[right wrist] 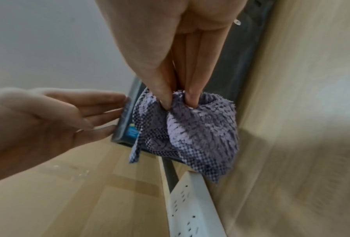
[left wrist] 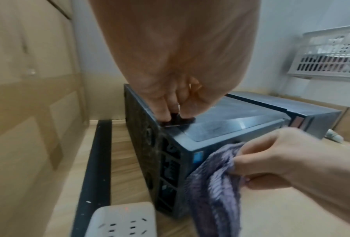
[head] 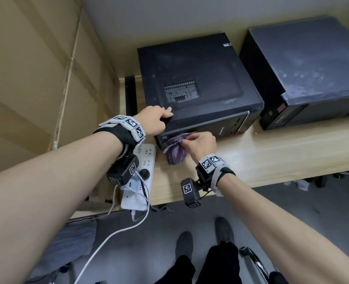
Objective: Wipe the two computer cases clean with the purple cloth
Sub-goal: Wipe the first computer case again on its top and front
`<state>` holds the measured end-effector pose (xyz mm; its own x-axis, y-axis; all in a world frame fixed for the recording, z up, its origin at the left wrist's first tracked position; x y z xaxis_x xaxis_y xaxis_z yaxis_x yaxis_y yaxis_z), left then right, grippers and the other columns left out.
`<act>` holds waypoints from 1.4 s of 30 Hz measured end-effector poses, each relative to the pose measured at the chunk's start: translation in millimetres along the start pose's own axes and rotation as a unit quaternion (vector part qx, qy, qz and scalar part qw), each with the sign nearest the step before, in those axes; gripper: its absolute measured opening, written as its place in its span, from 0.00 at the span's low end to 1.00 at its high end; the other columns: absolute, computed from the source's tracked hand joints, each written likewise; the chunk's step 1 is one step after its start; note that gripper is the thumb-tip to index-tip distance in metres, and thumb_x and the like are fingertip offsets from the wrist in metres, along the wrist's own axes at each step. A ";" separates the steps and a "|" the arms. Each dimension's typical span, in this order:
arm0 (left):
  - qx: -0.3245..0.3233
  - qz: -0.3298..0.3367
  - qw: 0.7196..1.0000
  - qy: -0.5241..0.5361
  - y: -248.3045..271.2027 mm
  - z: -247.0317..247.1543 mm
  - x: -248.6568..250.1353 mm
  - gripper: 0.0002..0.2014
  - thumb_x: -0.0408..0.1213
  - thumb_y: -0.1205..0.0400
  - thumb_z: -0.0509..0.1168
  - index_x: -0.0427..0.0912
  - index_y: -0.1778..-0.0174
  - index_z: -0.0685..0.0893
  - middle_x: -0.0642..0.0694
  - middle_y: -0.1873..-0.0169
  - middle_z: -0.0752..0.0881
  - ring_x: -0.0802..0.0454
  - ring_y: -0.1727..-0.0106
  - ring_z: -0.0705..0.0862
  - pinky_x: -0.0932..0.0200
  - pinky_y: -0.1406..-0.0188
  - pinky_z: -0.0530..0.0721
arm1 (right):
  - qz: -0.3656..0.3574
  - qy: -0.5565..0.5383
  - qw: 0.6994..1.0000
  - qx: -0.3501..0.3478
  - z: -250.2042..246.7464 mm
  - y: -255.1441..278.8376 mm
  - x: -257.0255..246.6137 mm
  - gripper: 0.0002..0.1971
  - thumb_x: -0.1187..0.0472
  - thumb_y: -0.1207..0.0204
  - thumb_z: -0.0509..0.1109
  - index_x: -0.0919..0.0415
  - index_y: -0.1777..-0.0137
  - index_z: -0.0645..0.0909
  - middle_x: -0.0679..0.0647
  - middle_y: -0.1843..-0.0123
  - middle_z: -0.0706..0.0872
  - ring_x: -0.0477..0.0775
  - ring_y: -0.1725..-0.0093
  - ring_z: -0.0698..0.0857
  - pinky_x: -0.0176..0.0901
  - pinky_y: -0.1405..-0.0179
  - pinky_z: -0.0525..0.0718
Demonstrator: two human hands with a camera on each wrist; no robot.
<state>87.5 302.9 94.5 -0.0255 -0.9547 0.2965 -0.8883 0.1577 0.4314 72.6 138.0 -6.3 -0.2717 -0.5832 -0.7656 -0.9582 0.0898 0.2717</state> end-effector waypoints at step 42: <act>0.002 -0.065 0.993 -0.098 -8.1 0.3 -10.7 0.35 0.31 0.27 0.59 0.42 0.19 0.67 0.37 0.33 0.81 0.38 0.37 0.81 0.43 0.44 0.86 | 0.103 0.050 0.989 0.089 -91.1 -60.8 84.6 0.08 0.57 0.36 0.79 0.56 0.57 0.93 0.54 0.67 0.88 0.58 0.60 0.89 0.39 0.59 0.83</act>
<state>94.8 311.8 87.6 0.0000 -0.9978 0.0669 -0.8915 0.0303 0.4520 116.0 9.7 -34.4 -0.4612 -0.6140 -0.6405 -0.8864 0.3510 0.3018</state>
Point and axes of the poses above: each hand's wrist, its own y-axis away from the middle knuckle, its own z-axis out of the palm, x = y × z, the point moved 6 cm from there along -y, towards the middle knuckle
